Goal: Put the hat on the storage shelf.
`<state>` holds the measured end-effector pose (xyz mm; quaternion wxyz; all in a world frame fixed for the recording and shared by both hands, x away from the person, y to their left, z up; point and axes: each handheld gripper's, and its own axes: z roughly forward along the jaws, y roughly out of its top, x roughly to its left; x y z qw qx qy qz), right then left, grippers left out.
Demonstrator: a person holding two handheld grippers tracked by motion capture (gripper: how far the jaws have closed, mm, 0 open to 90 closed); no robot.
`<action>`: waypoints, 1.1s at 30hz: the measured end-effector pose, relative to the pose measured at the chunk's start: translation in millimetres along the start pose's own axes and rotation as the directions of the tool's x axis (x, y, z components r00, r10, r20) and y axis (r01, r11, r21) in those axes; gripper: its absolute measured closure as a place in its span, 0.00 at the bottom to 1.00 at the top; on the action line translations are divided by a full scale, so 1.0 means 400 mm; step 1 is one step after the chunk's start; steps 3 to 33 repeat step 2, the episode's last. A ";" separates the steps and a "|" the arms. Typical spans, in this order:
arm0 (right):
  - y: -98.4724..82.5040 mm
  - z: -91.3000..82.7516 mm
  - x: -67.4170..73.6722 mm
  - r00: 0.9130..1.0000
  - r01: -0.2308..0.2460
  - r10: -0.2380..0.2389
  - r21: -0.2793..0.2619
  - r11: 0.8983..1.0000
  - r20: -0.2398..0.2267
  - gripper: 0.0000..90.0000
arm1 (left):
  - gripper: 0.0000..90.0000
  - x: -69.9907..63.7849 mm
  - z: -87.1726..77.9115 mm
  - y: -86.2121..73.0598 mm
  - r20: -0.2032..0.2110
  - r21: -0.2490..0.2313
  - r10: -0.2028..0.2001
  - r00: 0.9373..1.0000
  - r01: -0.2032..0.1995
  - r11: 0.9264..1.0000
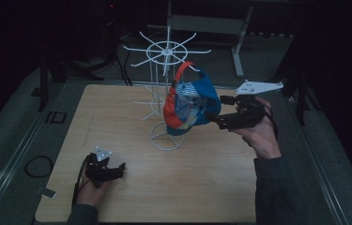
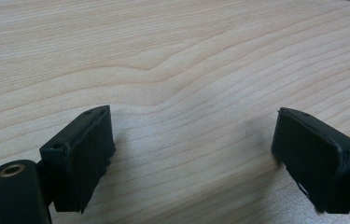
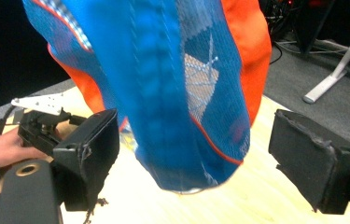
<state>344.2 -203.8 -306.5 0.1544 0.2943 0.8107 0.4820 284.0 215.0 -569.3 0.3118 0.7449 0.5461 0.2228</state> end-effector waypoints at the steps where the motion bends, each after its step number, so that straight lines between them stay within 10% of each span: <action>1: -0.004 0.001 -0.001 1.000 0.001 -0.001 0.002 1.000 0.004 0.18 | 0.15 0.000 0.000 0.000 0.000 0.000 0.000 1.000 0.000 1.000; 33: -0.011 0.002 -0.003 1.000 -0.001 0.001 0.006 1.000 0.009 0.18 | 0.15 0.000 0.000 0.000 0.000 0.000 0.000 1.000 0.000 1.000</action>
